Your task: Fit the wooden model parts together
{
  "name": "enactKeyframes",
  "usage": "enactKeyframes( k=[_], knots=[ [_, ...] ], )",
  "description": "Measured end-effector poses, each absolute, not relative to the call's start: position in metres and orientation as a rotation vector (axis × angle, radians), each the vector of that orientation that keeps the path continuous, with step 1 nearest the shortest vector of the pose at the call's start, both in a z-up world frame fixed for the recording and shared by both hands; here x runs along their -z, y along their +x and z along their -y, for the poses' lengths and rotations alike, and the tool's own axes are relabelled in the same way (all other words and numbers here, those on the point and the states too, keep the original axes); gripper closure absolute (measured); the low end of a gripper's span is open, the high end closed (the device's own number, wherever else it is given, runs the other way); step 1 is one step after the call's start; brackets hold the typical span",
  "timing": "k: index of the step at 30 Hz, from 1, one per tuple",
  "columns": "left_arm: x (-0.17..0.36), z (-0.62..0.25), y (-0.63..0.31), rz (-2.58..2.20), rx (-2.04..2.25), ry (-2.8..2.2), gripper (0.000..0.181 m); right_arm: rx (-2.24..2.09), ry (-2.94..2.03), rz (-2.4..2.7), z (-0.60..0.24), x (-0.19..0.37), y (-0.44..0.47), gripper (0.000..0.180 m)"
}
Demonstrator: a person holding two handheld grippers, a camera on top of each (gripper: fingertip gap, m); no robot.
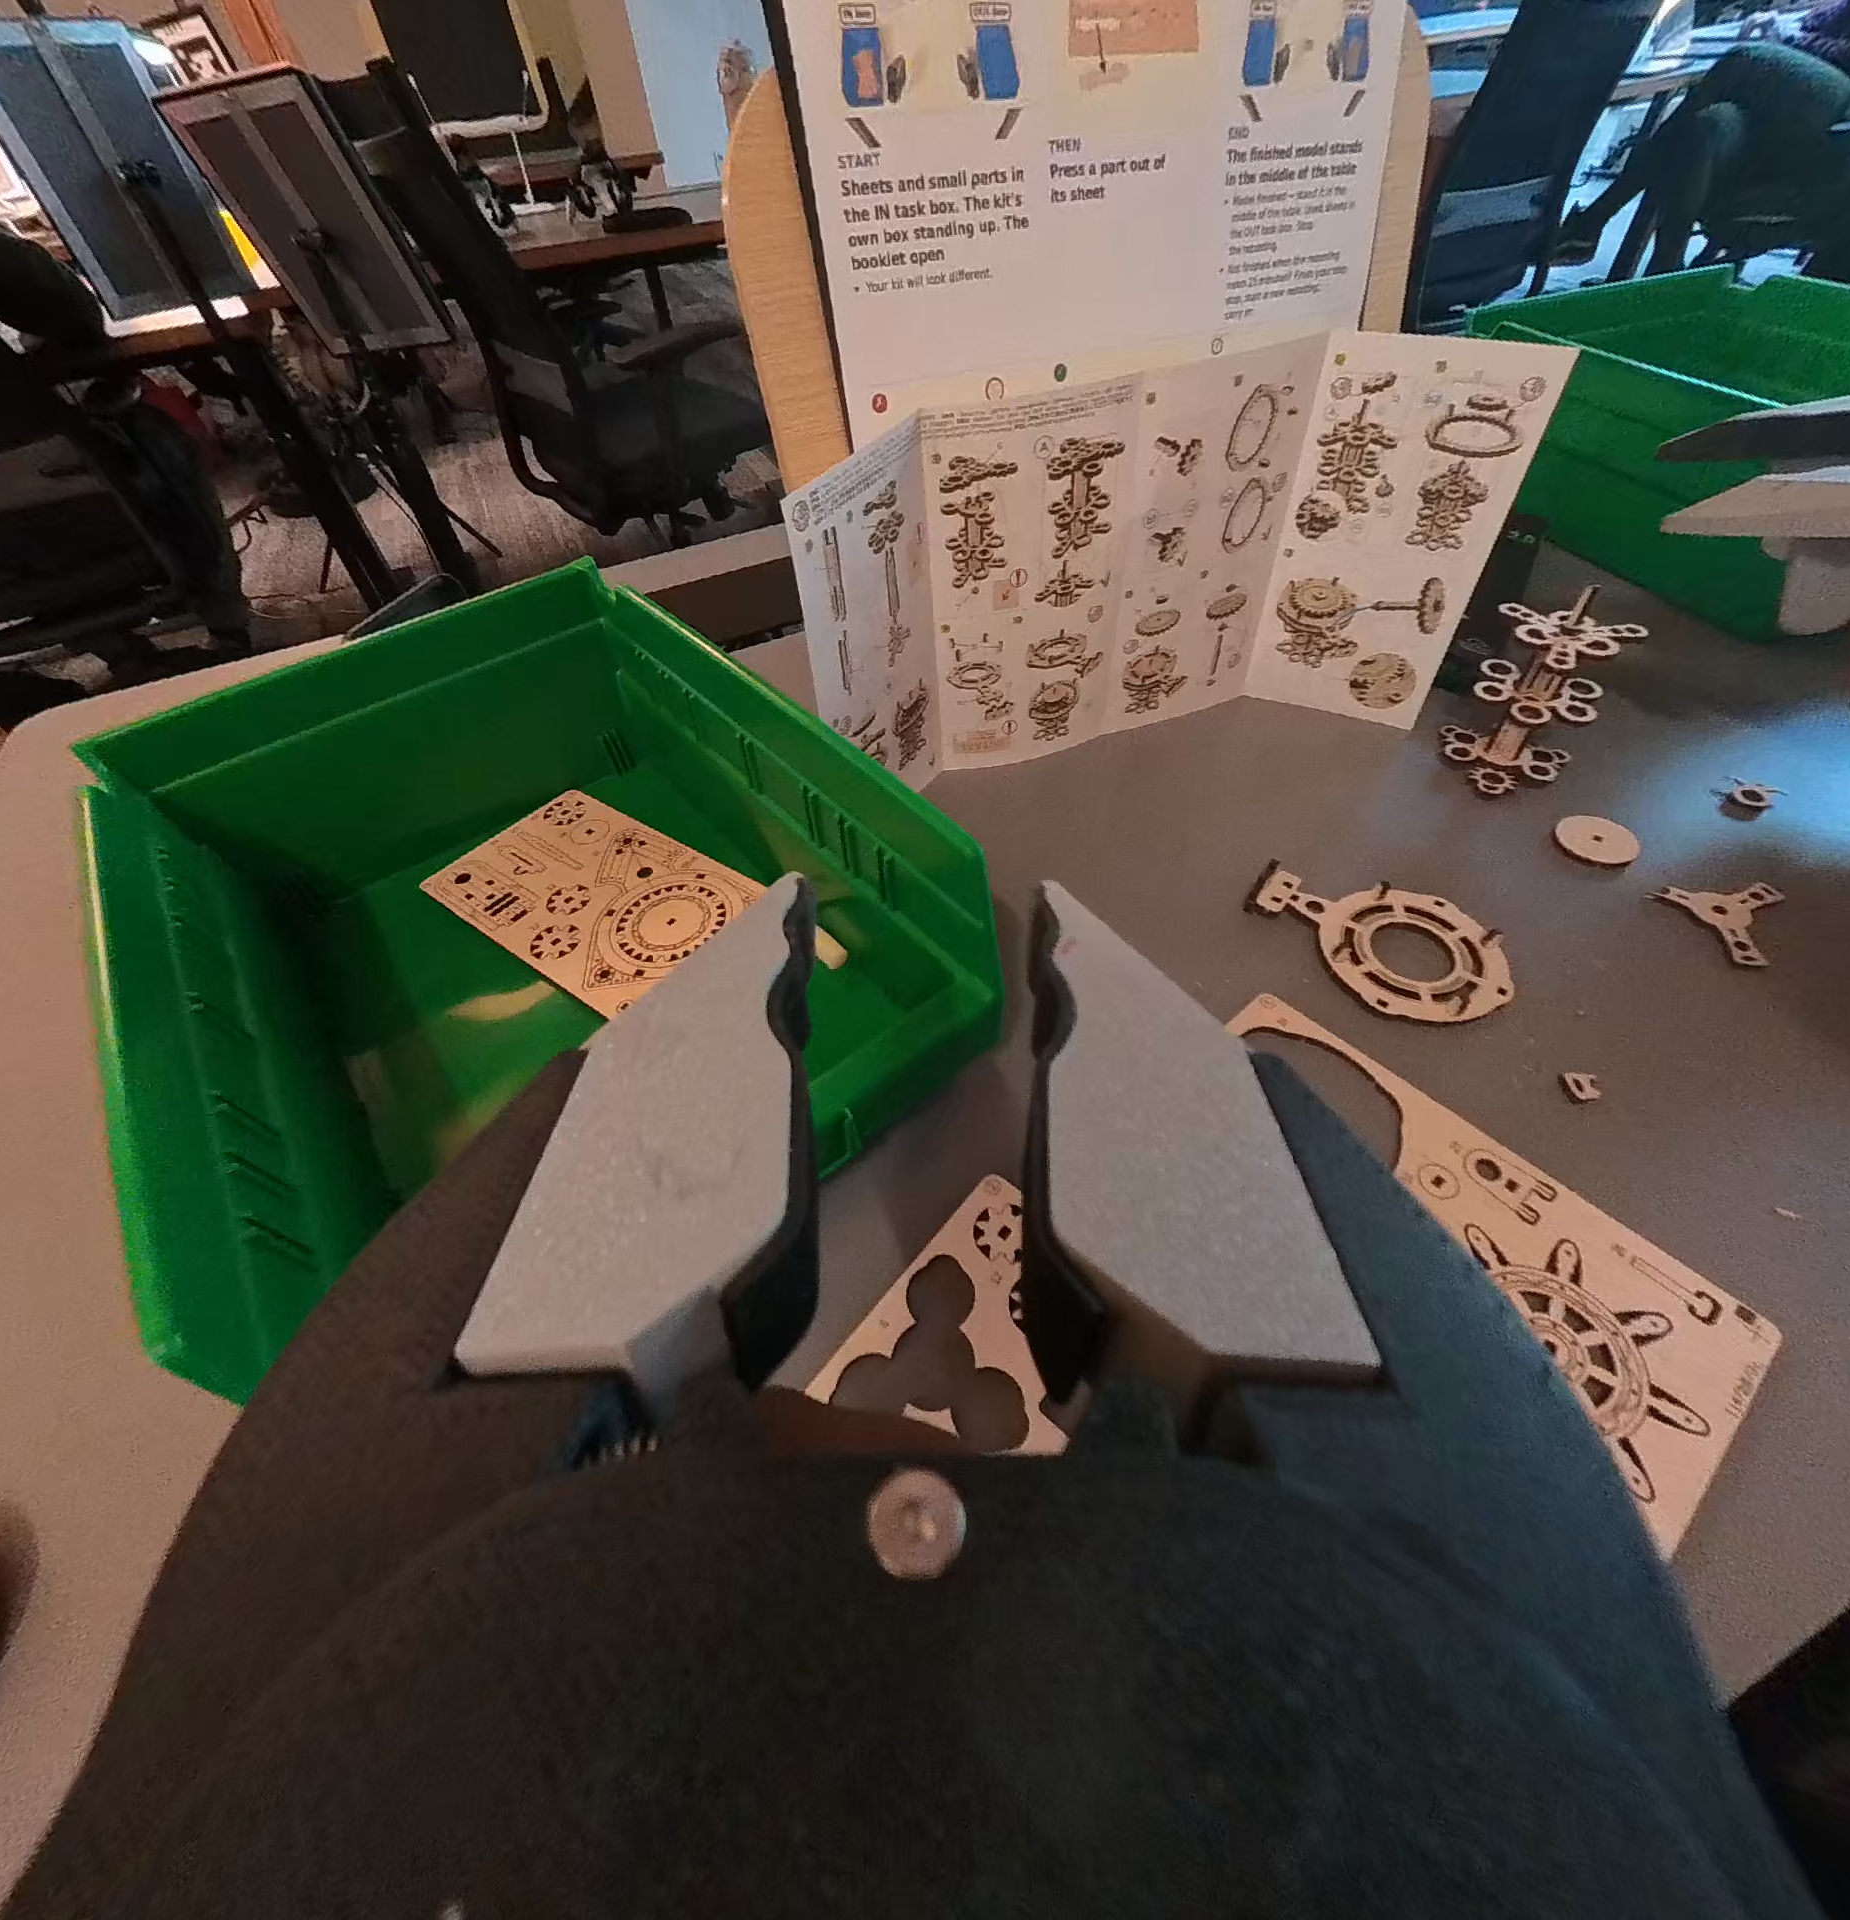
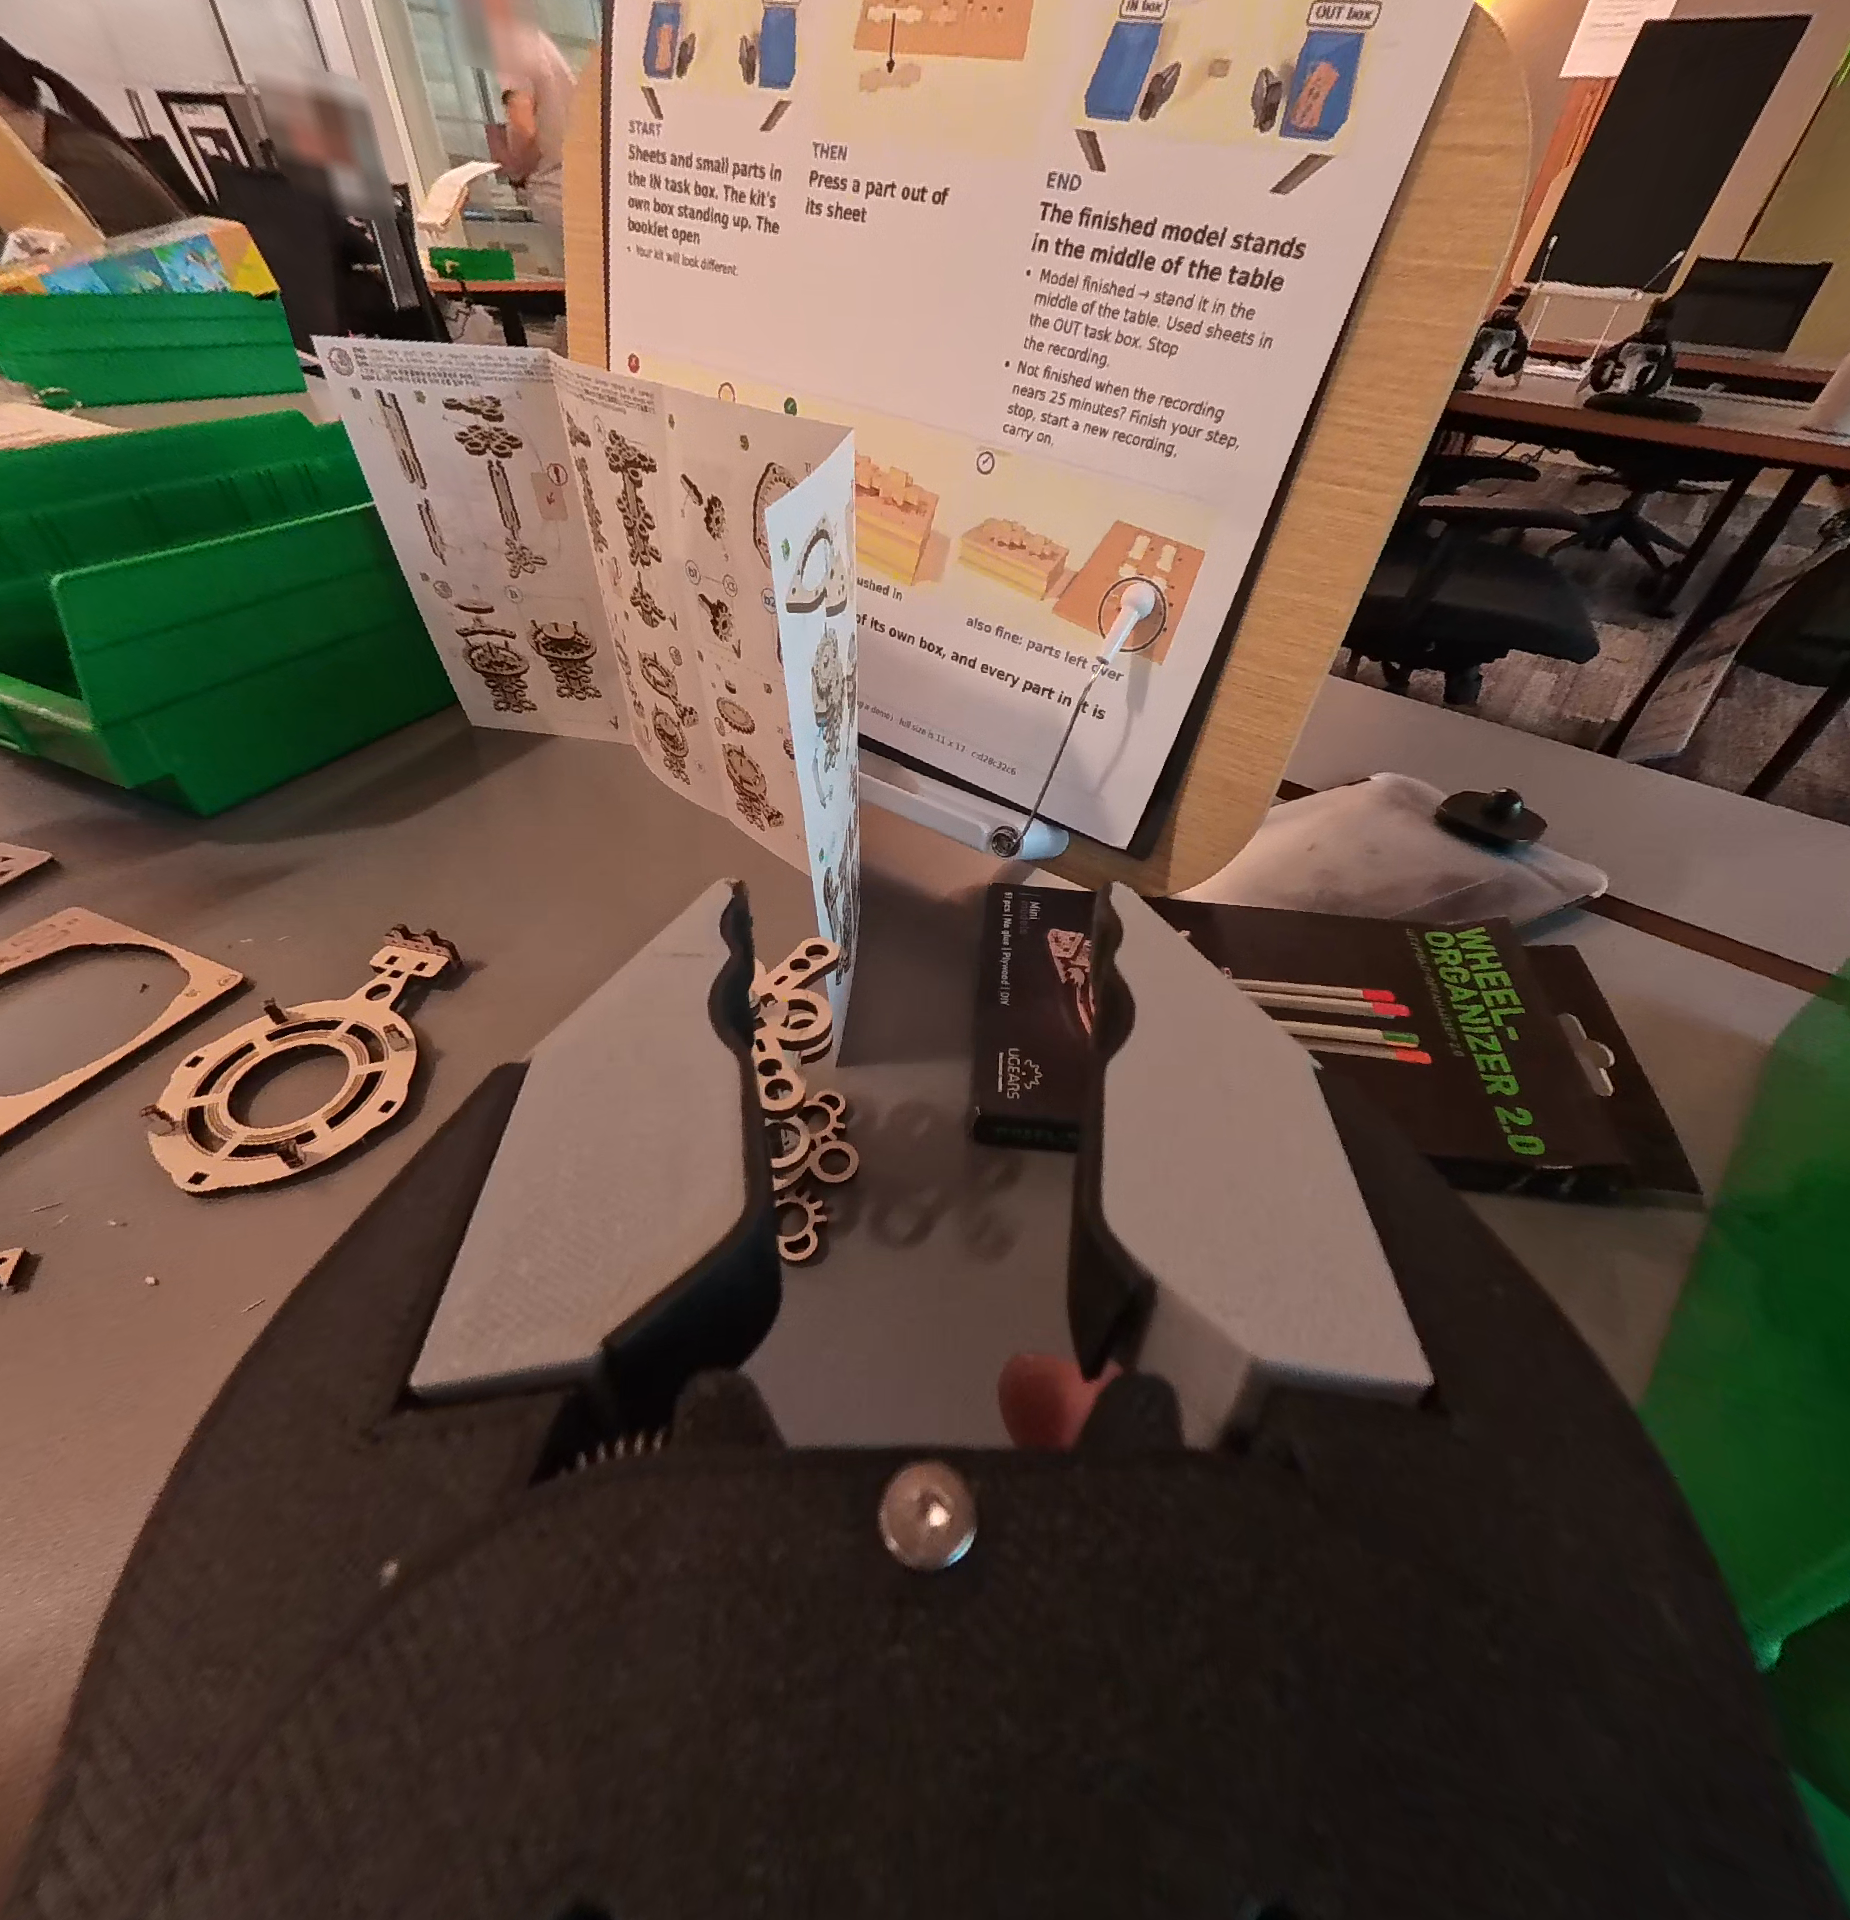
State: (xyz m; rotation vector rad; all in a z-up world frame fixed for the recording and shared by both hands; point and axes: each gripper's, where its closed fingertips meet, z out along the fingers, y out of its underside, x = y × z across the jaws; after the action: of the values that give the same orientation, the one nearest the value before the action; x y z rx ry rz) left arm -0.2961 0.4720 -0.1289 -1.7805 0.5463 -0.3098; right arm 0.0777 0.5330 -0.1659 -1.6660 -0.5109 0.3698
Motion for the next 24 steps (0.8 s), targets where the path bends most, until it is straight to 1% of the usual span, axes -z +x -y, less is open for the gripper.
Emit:
enactKeyframes(
  k=[24],
  knots=[
    [0.1272,-0.4715,-0.3011,-0.538,0.296,-1.778,0.144,-0.368,-1.665,0.517,-0.5323,0.1655,0.0755,0.118]
  ],
)
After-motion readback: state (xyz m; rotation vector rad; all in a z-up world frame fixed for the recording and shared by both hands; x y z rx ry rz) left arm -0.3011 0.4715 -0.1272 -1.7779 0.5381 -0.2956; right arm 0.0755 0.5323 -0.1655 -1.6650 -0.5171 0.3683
